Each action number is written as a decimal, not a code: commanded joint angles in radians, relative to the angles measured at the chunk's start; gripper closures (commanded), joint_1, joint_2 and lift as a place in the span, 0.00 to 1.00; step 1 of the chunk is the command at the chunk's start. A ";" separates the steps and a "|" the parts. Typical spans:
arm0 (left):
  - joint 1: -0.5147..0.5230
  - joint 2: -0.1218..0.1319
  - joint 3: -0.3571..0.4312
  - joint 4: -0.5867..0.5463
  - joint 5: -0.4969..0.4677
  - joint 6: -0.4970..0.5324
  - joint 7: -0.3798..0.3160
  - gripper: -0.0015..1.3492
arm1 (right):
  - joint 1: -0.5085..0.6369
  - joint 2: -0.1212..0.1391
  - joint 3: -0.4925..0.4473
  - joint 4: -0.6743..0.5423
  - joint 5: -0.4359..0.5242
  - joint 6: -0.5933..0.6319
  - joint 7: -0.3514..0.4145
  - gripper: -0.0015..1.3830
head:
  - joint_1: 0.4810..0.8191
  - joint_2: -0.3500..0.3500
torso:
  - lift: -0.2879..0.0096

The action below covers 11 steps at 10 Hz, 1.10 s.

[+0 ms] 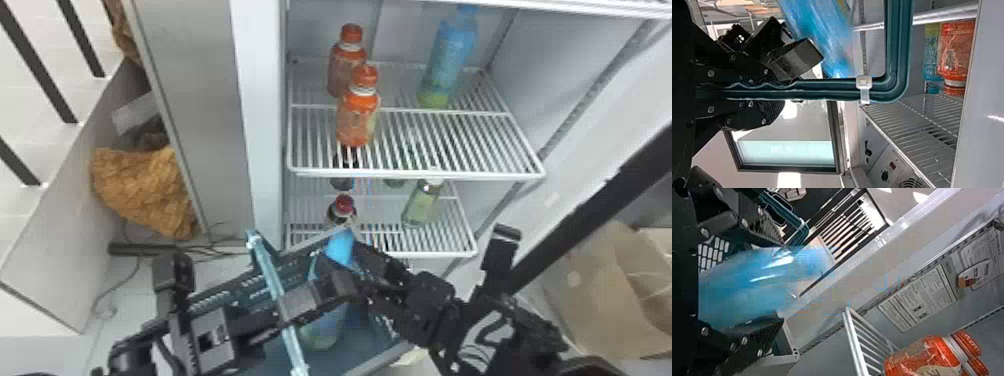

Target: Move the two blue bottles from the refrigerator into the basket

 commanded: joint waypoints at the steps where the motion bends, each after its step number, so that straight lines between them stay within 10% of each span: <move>1: 0.000 0.002 0.000 0.000 0.000 0.000 0.000 0.89 | 0.000 0.002 -0.002 -0.001 -0.004 0.000 0.000 0.11 | 0.63 0.30 | 0.93; 11: 0.005 0.005 0.000 0.000 0.000 0.000 0.000 0.89 | 0.020 0.072 -0.233 -0.072 0.090 -0.228 -0.046 0.11 | 0.63 0.08 | 0.93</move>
